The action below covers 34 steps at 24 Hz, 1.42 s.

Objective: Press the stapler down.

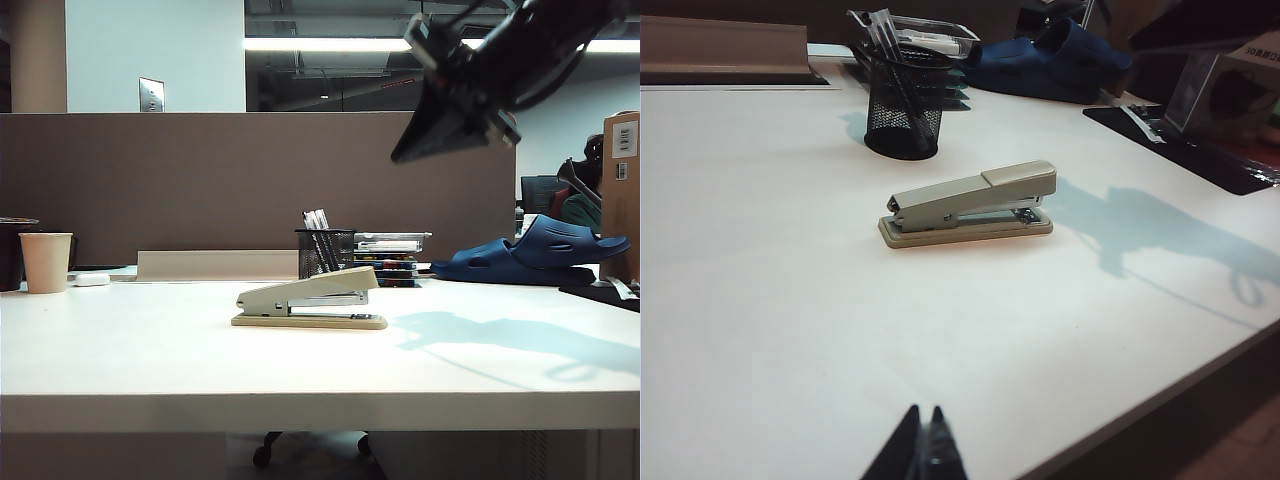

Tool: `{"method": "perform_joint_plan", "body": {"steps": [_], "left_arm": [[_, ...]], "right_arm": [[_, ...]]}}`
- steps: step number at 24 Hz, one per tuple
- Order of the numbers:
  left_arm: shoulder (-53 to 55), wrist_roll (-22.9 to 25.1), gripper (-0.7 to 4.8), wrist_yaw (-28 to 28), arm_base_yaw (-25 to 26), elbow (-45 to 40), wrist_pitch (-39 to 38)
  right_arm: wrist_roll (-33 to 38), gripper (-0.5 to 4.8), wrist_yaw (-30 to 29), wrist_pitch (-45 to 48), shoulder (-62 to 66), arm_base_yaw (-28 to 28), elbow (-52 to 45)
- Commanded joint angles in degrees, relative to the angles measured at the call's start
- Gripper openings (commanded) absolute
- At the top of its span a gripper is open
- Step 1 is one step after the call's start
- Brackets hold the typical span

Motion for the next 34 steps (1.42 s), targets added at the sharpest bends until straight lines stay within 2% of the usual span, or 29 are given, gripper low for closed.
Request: {"method": "perform_joint_plan", "body": {"steps": [1,18,34], "left_arm": [[0.02,0.04,-0.05,0.2,0.0,0.04,-0.42],[0.02,0.04,-0.06,0.2,0.0,0.04,-0.39],[0.02,0.04,-0.06,0.13,0.0,0.04,-0.37]], "right_arm": [[0.24,-0.09,-0.2,4.22,3.1,0.87,0.96],[0.28,-0.09,0.72,9.68,15.37,2.73,1.29],[0.22,-0.09,2.54,6.03,17.55,2.73,1.25]]}}
